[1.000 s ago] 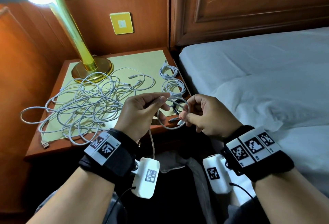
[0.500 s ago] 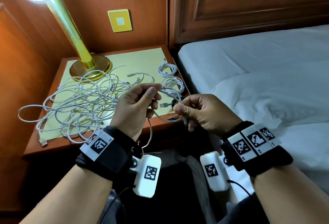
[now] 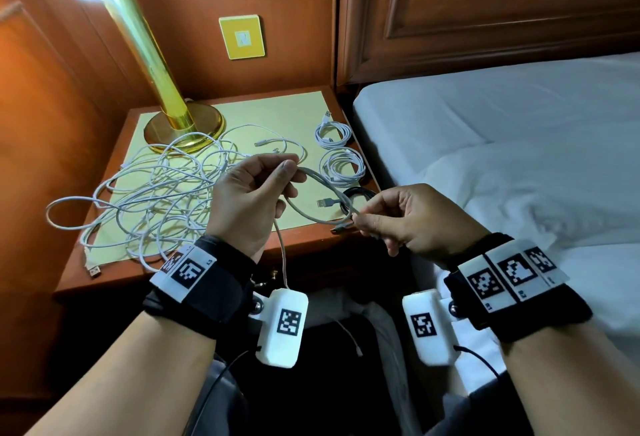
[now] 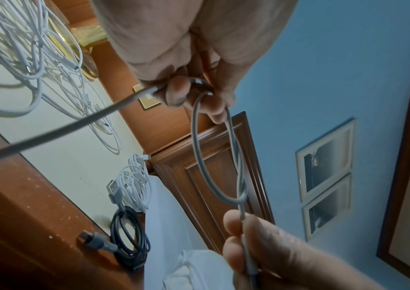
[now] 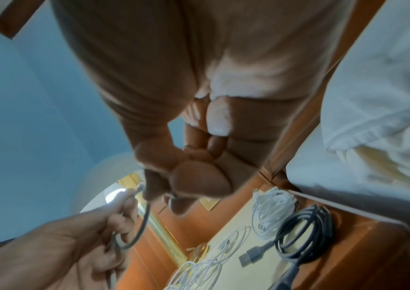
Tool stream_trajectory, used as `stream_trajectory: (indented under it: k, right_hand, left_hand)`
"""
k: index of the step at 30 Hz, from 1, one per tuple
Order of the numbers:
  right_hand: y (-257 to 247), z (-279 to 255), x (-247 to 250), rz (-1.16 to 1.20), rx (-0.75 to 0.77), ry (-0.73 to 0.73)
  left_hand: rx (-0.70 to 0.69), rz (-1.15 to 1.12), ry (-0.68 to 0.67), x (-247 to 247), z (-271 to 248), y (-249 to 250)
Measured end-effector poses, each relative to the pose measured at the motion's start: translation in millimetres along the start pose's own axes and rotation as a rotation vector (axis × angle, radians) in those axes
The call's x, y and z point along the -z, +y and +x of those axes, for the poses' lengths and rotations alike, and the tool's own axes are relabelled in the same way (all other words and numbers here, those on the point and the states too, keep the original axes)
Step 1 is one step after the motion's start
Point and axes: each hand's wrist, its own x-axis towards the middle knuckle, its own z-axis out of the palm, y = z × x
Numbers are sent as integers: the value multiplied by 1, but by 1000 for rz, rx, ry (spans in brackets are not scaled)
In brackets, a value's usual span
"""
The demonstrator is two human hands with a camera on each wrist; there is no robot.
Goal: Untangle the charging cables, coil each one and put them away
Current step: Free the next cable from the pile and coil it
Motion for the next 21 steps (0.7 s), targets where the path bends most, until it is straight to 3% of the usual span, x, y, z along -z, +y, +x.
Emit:
stream_trajectory:
  k: [7,14,18,21]
  right_hand:
    - [8,-1,9,-227,-57,-99]
    - [-5,-5,-1,165,-79,-181]
    - [-7,-5,-6,128,-22,-121]
    - [-8,-6,-7,267,-13,-158]
  left_hand:
    - [-92,216,-53,-10,-6,-9]
    - [-138,240,-89,-11,-7,-6]
    - [-150,256,-116,-8,-7,-6]
    - [-159,242,-114,-7,-7,-5]
